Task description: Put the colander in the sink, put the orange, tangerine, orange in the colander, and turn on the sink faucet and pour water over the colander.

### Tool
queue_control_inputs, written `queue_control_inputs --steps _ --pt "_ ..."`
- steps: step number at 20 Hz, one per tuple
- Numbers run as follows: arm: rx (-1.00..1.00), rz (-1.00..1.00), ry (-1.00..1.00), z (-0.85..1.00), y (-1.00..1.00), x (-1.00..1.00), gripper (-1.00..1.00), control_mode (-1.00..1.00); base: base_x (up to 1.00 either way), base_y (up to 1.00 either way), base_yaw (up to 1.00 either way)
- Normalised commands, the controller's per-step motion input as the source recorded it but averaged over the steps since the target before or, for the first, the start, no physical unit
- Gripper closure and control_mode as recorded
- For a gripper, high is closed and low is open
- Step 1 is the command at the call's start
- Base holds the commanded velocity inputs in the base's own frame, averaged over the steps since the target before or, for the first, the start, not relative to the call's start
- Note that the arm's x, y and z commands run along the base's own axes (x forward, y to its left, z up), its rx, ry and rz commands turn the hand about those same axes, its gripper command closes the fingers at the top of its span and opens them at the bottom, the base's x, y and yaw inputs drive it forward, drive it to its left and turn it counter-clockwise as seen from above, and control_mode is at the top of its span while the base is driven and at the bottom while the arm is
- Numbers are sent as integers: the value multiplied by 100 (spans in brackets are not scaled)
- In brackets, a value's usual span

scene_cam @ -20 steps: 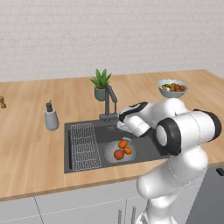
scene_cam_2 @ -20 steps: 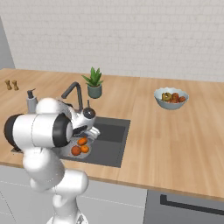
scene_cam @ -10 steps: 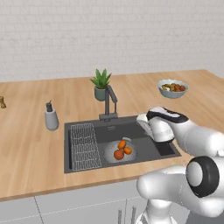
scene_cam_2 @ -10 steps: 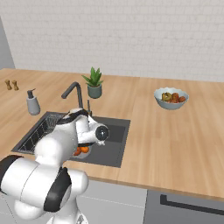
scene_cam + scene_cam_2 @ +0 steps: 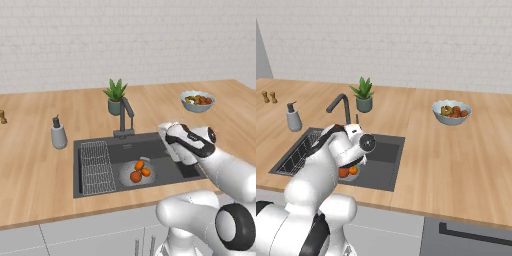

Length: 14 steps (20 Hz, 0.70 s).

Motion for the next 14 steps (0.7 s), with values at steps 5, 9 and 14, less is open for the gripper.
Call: queue_control_inputs --steps 5,9,14 --pt "-7 0 49 86 0 0 -100 -100 0 0 0" --pt "-19 -1 54 33 0 2 -100 -100 0 0 0" --pt "21 -18 13 17 0 0 -100 -100 0 0 0"
